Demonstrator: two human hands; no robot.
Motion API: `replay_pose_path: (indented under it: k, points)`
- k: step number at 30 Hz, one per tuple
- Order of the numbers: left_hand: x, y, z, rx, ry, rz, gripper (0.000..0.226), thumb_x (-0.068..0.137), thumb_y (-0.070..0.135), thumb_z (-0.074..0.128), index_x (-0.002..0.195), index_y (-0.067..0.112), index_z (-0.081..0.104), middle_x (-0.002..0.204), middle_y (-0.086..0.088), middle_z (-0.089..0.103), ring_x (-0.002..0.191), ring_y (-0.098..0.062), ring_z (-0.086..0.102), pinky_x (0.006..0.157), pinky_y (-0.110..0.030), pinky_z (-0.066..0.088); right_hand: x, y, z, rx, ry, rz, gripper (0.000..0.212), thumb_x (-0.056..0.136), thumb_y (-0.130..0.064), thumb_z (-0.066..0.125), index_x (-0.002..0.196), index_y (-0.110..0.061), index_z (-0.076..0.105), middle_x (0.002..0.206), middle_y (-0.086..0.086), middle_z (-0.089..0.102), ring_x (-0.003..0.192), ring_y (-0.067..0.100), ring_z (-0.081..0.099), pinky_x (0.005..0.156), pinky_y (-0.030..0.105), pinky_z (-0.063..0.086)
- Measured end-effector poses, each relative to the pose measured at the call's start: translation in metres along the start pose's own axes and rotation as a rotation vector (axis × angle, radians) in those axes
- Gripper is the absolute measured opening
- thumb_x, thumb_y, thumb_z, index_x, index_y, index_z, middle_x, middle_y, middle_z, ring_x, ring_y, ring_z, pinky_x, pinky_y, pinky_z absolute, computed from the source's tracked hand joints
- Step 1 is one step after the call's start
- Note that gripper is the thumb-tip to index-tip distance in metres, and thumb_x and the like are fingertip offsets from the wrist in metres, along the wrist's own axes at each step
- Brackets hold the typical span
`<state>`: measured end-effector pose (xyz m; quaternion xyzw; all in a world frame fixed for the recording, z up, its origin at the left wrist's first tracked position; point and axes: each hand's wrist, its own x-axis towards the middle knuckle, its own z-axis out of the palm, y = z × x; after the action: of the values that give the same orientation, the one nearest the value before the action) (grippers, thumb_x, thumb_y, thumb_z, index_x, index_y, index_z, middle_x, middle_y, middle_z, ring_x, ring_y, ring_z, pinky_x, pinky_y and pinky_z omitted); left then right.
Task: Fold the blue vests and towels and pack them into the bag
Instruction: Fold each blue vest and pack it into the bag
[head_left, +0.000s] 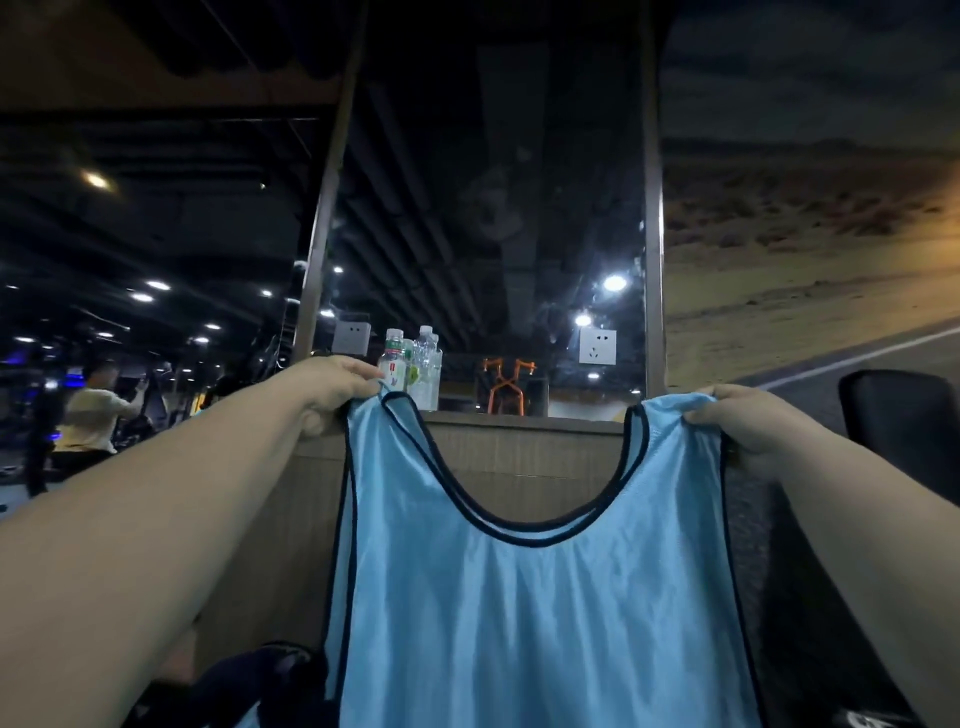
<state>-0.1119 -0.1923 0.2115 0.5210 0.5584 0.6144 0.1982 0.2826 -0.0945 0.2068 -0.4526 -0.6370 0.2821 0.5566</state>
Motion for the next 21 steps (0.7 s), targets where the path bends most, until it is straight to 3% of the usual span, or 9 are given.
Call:
replay_pose_path:
  k: [2,5,8,10,12,14,18,21]
  points:
    - [0.004,-0.001,-0.001,0.016,0.029,0.002,0.009,0.095,0.014,0.062,0.097,0.007,0.066,0.106,-0.016,0.066,0.102,-0.03,0.063,0.095,-0.039,0.053,0.001,-0.001,0.0,0.004,-0.008,0.003,0.011,0.089,-0.002,0.064,0.099,-0.006,0.067,0.102,0.017,0.068,0.097,0.032,0.064,0.094,0.044,0.051]
    - [0.004,-0.001,-0.002,0.004,-0.032,-0.017,0.022,0.089,0.025,0.069,0.103,0.008,0.067,0.107,-0.014,0.067,0.101,-0.029,0.063,0.101,-0.045,0.047,0.001,-0.002,0.001,-0.046,-0.019,-0.014,0.009,0.084,-0.004,0.072,0.091,-0.009,0.07,0.097,0.015,0.069,0.091,0.03,0.065,0.08,0.037,0.051]
    - [0.012,-0.005,-0.008,0.06,-0.189,-0.012,0.029,0.082,0.009,0.074,0.109,0.018,0.068,0.139,-0.011,0.052,0.132,-0.028,0.045,0.114,-0.046,0.034,0.002,-0.003,0.0,-0.113,-0.038,-0.035,0.013,0.077,-0.001,0.078,0.087,-0.007,0.072,0.093,0.012,0.071,0.085,0.026,0.066,0.066,0.029,0.05]
    - [0.019,-0.007,-0.013,0.068,-0.258,-0.025,0.044,0.08,-0.008,0.067,0.117,0.017,0.066,0.143,-0.017,0.048,0.135,-0.031,0.042,0.114,-0.044,0.034,0.002,-0.002,-0.001,-0.133,-0.068,-0.03,0.018,0.074,0.004,0.078,0.089,-0.004,0.072,0.093,0.012,0.072,0.083,0.024,0.067,0.064,0.028,0.05]
    - [0.019,-0.007,-0.014,0.086,-0.296,-0.02,0.052,0.082,-0.019,0.054,0.125,0.009,0.061,0.132,-0.02,0.057,0.124,-0.031,0.054,0.108,-0.039,0.041,0.003,0.0,-0.002,-0.134,-0.111,-0.014,0.026,0.071,0.008,0.078,0.093,-0.003,0.071,0.095,0.013,0.073,0.086,0.024,0.068,0.073,0.032,0.055]
    - [0.017,-0.01,-0.013,0.17,-0.291,0.003,0.051,0.081,-0.023,0.049,0.121,0.005,0.064,0.117,-0.02,0.067,0.113,-0.03,0.062,0.1,-0.036,0.047,0.005,0.002,-0.002,-0.164,-0.147,0.011,0.031,0.069,0.01,0.078,0.096,-0.003,0.071,0.097,0.014,0.073,0.089,0.024,0.068,0.079,0.033,0.055]
    - [0.021,-0.018,-0.014,0.422,-0.196,0.005,0.03,0.077,-0.011,0.066,0.094,0.011,0.077,0.097,-0.013,0.075,0.095,-0.031,0.07,0.089,-0.042,0.056,0.009,0.006,0.003,-0.232,-0.202,0.028,0.028,0.067,0.008,0.081,0.091,-0.005,0.073,0.099,0.016,0.074,0.098,0.029,0.068,0.09,0.038,0.056]
    - [0.027,-0.028,-0.014,0.498,-0.11,0.018,0.019,0.074,0.011,0.08,0.093,0.014,0.077,0.099,-0.012,0.074,0.095,-0.03,0.069,0.093,-0.046,0.054,0.011,0.008,0.013,-0.289,-0.207,0.021,0.028,0.066,0.006,0.083,0.091,-0.002,0.074,0.097,0.015,0.074,0.096,0.029,0.069,0.089,0.038,0.056]
